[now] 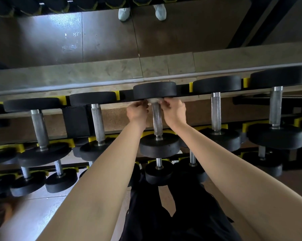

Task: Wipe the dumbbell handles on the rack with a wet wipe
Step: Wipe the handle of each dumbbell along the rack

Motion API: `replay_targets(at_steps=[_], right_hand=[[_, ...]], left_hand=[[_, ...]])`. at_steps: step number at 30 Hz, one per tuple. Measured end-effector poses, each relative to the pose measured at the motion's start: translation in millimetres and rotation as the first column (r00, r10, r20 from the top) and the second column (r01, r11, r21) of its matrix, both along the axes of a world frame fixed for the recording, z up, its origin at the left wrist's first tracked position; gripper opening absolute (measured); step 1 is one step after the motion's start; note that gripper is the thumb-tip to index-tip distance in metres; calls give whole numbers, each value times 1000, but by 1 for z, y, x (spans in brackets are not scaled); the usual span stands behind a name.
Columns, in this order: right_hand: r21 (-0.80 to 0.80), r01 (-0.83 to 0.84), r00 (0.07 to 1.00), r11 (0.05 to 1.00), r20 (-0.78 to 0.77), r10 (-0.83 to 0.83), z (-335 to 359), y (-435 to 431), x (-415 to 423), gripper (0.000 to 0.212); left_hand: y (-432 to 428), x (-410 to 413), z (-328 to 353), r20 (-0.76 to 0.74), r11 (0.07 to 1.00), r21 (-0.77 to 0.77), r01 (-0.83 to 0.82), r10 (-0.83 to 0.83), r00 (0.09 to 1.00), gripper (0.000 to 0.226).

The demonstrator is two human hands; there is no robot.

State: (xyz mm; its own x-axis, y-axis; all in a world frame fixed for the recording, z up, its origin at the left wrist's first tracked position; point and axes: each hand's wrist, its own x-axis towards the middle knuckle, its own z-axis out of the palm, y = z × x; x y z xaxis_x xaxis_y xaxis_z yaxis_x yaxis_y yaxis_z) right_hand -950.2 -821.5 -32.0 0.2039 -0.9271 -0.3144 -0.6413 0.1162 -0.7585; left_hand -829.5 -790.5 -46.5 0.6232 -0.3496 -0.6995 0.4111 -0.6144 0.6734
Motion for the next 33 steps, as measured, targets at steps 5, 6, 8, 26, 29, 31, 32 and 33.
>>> replay_targets(at_steps=[5, 6, 8, 26, 29, 31, 32, 33], right_hand=[[4, 17, 994, 1000, -105, -16, -11, -14, -12, 21], [10, 54, 991, 999, -125, -52, -12, -17, -16, 22], [27, 115, 982, 993, -152, -110, -14, -21, -21, 23], [191, -128, 989, 973, -44, 139, -3, -3, -31, 22], [199, -189, 979, 962, -36, 199, 1, 6, -31, 27], [232, -97, 994, 968, -33, 107, 0, 8, -40, 23], [261, -27, 999, 965, -27, 35, 0, 8, -46, 21], [287, 44, 999, 957, -27, -37, 0, 9, -52, 21]], left_hand=[[10, 2, 7, -49, 990, -109, 85, -91, 995, 8], [15, 2, 10, -34, 982, -146, 118, -124, 992, 7], [22, 2, 9, 26, 964, -203, 175, -173, 985, 7], [46, 16, -3, 204, 934, 46, 354, -356, 912, 22], [53, 26, -6, 214, 900, 154, 407, -433, 876, 25], [57, 25, -2, 158, 872, 87, 482, -490, 857, 22], [60, 24, 2, 139, 853, 52, 519, -521, 842, 22], [62, 21, 6, 138, 832, 34, 553, -552, 822, 25]])
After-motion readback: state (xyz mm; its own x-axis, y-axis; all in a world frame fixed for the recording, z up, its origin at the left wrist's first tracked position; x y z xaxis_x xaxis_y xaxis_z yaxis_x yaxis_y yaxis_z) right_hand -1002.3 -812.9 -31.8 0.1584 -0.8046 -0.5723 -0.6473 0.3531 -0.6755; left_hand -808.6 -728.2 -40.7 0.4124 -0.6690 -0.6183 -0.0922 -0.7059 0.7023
